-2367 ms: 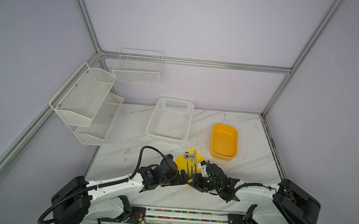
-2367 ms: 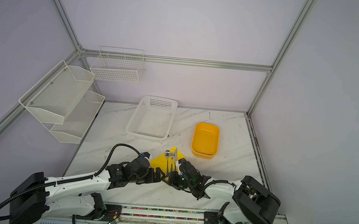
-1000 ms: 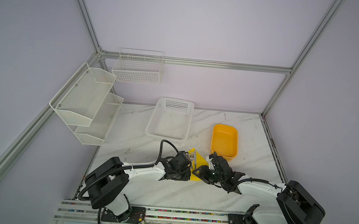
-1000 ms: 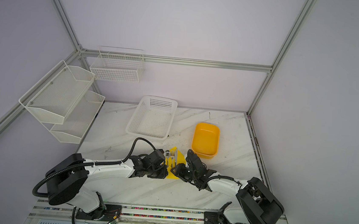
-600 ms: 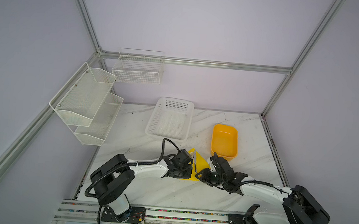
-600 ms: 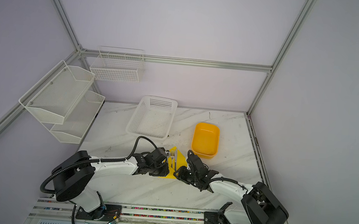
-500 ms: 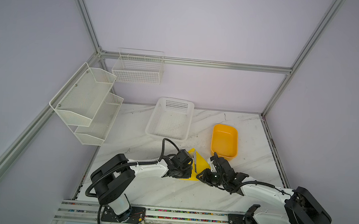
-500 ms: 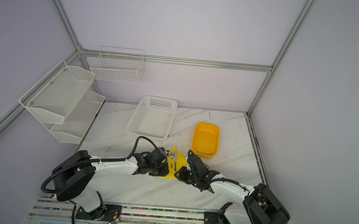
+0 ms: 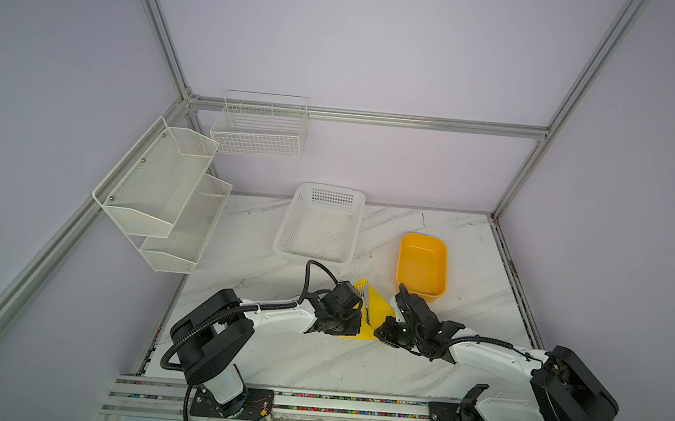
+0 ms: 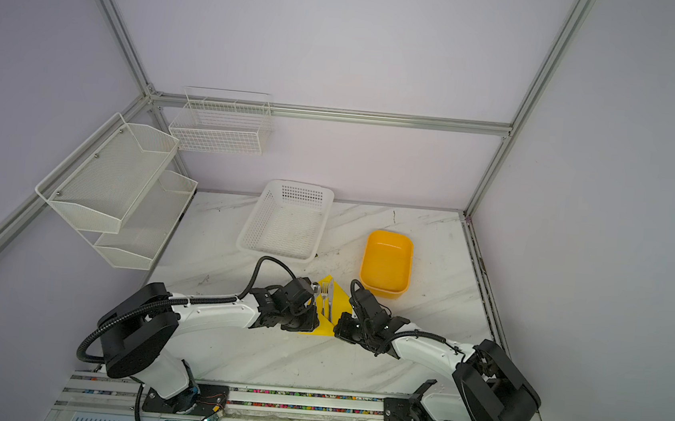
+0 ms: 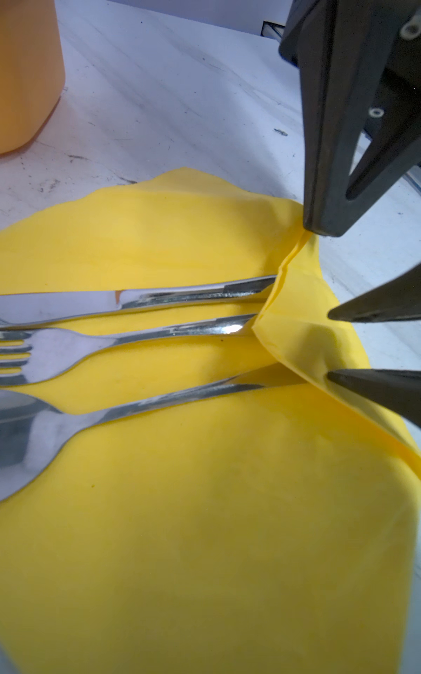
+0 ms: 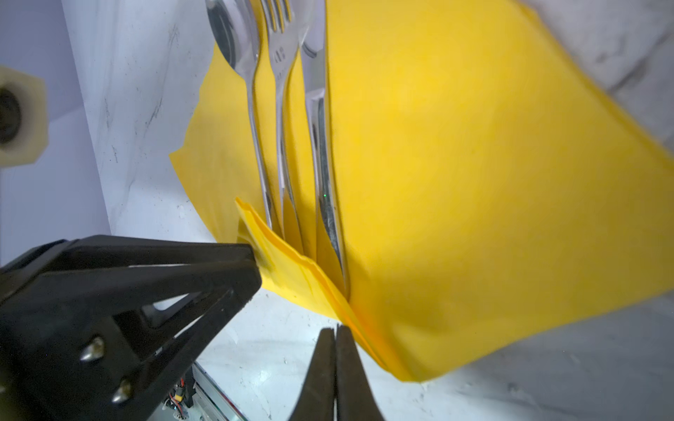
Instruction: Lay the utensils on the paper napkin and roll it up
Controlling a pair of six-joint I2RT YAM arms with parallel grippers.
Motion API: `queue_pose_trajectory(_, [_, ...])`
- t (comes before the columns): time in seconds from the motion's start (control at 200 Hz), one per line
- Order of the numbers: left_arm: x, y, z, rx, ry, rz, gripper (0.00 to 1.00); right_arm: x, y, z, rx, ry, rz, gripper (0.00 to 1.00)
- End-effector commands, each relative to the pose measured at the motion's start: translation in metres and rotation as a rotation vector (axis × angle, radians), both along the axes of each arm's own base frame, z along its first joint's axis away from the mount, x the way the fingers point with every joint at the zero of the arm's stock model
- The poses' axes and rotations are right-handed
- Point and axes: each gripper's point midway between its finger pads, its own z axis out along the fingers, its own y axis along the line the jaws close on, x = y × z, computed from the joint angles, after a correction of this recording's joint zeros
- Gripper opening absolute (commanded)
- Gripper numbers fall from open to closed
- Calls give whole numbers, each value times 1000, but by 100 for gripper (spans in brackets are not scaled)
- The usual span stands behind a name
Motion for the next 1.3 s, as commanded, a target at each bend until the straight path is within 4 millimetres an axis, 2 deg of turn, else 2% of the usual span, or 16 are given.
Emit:
queue_pose_trajectory(0.0, [15, -18, 31, -83, -59, -1, 24, -6, -15, -16, -64, 33, -38, 6])
queue_pose_trajectory(0.125, [15, -17, 27, -74, -59, 3, 24, -12, -28, -31, -118, 56, -57, 6])
queue_pose_trajectory(0.285, [13, -14, 25, -77, -56, 8, 24, -13, -35, -27, -130, 50, -82, 6])
queue_pose_trajectory(0.42, [13, -13, 27, -77, -66, 14, 25, -7, -24, 3, -52, -7, -68, 8])
queue_pose_trajectory(0.505, [14, -12, 27, -76, -68, 14, 25, -1, -1, 32, 76, -69, -6, 11])
queue_pose_trajectory(0.565, [14, -13, 27, -78, -69, 15, 25, -2, 13, 43, 159, -87, 36, 13])
queue_pose_trajectory(0.685, [15, -14, 27, -78, -70, 13, 25, -3, 23, 27, 145, -42, 73, 12])
queue_pose_trajectory(0.81, [14, -15, 26, -83, -64, 13, 26, -1, 39, 27, 173, -50, 110, 13])
queue_pose_trajectory(0.945, [14, -14, 26, -86, -65, 19, 26, 5, 38, 18, 143, -43, 80, 12])
queue_pose_trajectory(1.04, [15, -14, 25, -85, -65, 19, 26, 3, 47, 29, 196, -54, 122, 9])
queue_pose_trajectory(1.055, [14, -14, 26, -86, -65, 17, 26, 1, 48, 23, 189, -37, 125, 9])
queue_pose_trajectory(1.195, [15, -16, 28, -93, -73, 14, 26, 2, 47, 12, 156, -16, 124, 8])
queue_pose_trajectory(1.295, [17, -18, 33, -104, -84, 9, 27, 6, 53, 10, 164, -8, 125, 8])
